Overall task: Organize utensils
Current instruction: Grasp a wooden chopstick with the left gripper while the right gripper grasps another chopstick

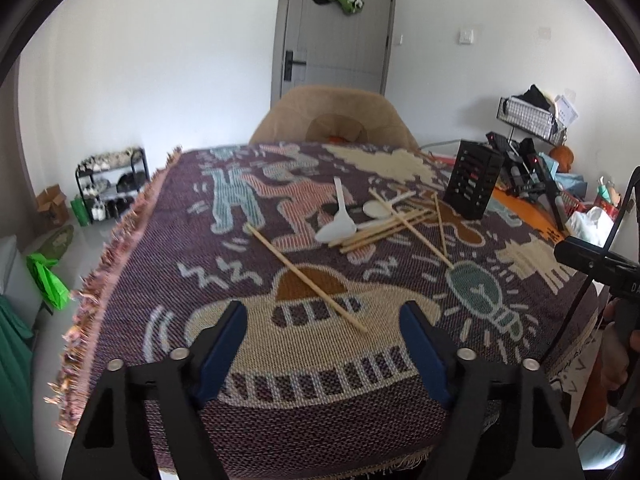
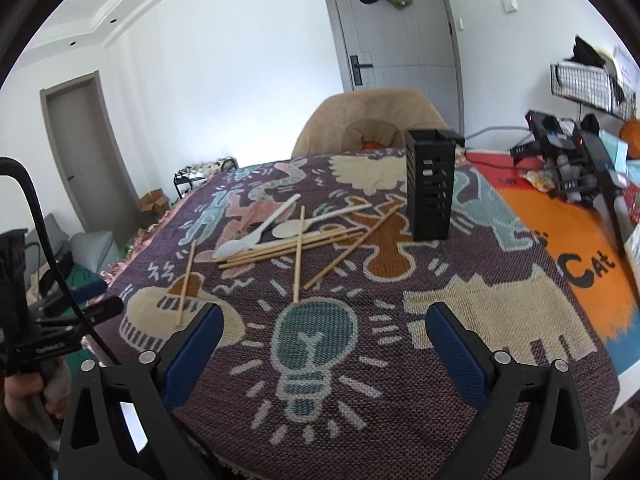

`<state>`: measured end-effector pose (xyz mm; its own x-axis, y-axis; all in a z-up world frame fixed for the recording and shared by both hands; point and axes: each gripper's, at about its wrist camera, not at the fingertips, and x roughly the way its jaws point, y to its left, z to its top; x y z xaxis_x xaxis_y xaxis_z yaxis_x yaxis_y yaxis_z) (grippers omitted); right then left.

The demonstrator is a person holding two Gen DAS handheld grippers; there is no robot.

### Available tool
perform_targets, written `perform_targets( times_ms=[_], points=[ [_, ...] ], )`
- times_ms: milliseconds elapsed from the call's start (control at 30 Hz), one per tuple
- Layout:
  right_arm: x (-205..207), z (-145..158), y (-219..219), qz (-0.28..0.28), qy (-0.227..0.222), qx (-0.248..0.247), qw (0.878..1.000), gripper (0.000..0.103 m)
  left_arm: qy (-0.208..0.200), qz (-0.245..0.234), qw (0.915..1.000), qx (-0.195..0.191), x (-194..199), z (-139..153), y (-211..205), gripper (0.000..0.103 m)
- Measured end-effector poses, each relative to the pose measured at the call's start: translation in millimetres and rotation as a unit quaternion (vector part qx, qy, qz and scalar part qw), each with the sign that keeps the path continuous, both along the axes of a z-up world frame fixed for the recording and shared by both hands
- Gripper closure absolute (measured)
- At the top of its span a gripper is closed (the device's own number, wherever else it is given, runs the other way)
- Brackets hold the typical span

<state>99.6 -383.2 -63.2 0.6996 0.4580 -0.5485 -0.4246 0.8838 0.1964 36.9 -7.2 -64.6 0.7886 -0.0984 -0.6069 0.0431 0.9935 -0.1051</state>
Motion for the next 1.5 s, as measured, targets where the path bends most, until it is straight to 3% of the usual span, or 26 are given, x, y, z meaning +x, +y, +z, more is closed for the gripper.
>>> perform_targets(
  times_ms=[300,433,600,733,800,867,967,1100,1167,1500],
  points=[
    [17,-27,-5,0.011,0.034,0.008,0.999,0.020,0.048,-0.036,0.9981,0.016,19,-26,-24,0.046],
    [24,-37,-4,0.021,0.052,0.010,0.998,0.040,0.072,-0.038,0.9961,0.034,32,-35,-32,0.056],
    [29,-45,-2,0.029,0.060,0.010,0.998,0.041,0.096,-0.028,0.9944,0.033,45,-44,-34,0.060],
    [34,-51,2,0.035,0.071,0.009,0.997,0.042,0.091,-0.026,0.9943,0.049,48,-46,-43,0.061],
    [35,-53,5,0.040,0.076,0.004,0.996,0.047,0.088,-0.022,0.9942,0.058,48,-46,-45,0.067],
    [38,-55,11,0.045,0.081,-0.003,0.996,0.053,0.087,-0.018,0.9942,0.061,49,-46,-44,0.084],
    [43,-57,19,0.049,0.088,-0.007,0.995,0.053,0.091,-0.006,0.9942,0.058,49,-44,-38,0.092],
    [48,-57,35,0.063,0.090,-0.019,0.994,0.054,0.082,0.010,0.9955,0.048,43,-39,-25,0.095],
    [52,-56,44,0.068,0.091,-0.023,0.993,0.061,0.075,0.016,0.9960,0.046,40,-35,-20,0.096],
    [73,-63,76,0.058,0.108,-0.054,0.991,0.080,0.035,0.043,0.9980,0.031,24,-11,11,0.098]
  ],
)
